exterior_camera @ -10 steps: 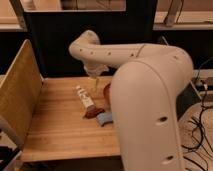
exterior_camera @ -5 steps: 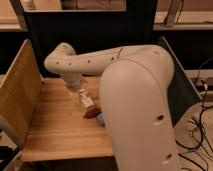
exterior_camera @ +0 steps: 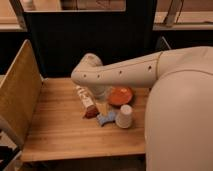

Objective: Move the arm in a circular motion

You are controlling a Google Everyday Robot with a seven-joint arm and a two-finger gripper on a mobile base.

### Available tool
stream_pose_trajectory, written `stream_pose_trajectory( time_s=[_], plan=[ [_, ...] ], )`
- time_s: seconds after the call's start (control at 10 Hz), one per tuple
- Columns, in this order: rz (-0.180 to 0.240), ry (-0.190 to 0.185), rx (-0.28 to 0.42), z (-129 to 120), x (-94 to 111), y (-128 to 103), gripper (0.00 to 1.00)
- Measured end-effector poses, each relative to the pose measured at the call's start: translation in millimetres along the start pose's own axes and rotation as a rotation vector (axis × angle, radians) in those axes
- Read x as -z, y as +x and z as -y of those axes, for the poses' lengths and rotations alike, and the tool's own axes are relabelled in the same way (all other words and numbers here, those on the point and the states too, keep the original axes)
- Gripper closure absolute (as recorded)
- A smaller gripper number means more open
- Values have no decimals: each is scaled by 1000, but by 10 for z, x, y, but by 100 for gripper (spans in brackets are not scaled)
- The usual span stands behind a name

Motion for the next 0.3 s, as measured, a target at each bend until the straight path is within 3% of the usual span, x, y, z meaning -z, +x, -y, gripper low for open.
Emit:
stream_pose_trajectory(
  time_s=[0.2, 0.3],
  plan=[
    [-10, 65, -102, 406, 170, 248, 20],
    [5, 107, -169, 726, 349, 295, 20]
  ],
)
